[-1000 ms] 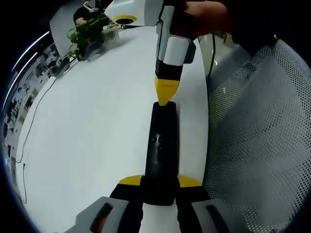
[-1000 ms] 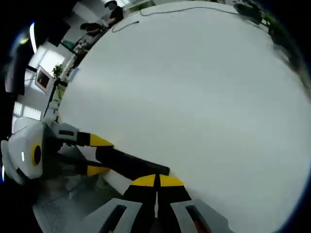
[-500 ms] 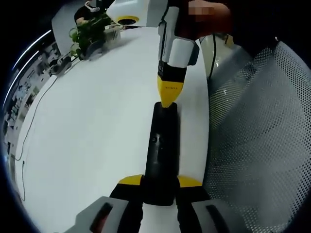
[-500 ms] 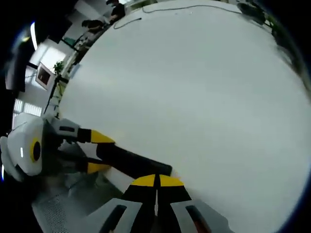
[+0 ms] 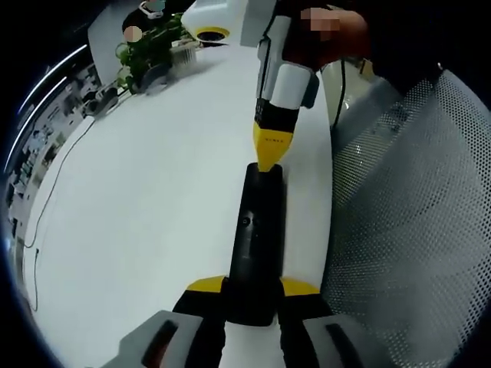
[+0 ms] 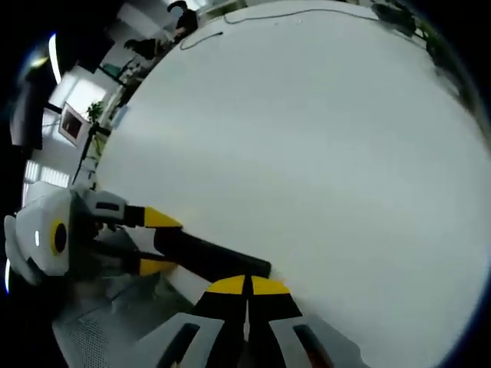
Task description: Press the specified remote control buttons in sequence, fully releasing each button before pressing the next.
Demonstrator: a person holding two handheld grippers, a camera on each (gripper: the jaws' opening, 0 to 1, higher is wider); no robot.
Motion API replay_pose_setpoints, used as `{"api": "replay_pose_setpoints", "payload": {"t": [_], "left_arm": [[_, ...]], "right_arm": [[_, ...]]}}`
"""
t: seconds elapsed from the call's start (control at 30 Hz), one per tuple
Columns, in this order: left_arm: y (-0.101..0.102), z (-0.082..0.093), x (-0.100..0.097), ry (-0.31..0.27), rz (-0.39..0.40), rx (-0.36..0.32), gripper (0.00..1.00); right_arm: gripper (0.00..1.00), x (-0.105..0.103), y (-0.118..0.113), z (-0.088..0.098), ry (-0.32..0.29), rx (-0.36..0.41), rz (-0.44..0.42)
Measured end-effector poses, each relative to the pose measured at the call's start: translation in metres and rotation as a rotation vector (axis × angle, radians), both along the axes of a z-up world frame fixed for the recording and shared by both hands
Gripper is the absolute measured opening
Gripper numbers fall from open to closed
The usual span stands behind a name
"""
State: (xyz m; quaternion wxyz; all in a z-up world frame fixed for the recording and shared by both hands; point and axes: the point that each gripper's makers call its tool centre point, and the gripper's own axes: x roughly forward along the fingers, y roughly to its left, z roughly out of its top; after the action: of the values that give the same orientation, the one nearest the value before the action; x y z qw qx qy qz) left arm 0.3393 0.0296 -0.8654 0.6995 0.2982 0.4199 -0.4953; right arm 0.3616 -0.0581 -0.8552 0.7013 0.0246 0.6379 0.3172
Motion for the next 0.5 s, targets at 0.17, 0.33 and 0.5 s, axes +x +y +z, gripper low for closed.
{"api": "replay_pose_setpoints", "payload": {"t": [0.17,0.33,0.5], "left_arm": [[-0.0005,0.0004,-0.0006,-0.007,-0.020,-0.003,0.25],[-0.0013,0.0004,-0.0007,-0.009,-0.029,0.000,0.25],[-0.0018,0.0003,-0.0010,-0.008,-0.032,0.002,0.25]], "right_arm": [[0.00,-0.0002,-0.0002,0.0001,0.027,0.001,-0.030],[0.00,-0.0012,0.0006,0.0006,0.021,-0.007,-0.012],[0.00,-0.0014,0.0063,0.0043,0.028,0.030,-0.016]]}}
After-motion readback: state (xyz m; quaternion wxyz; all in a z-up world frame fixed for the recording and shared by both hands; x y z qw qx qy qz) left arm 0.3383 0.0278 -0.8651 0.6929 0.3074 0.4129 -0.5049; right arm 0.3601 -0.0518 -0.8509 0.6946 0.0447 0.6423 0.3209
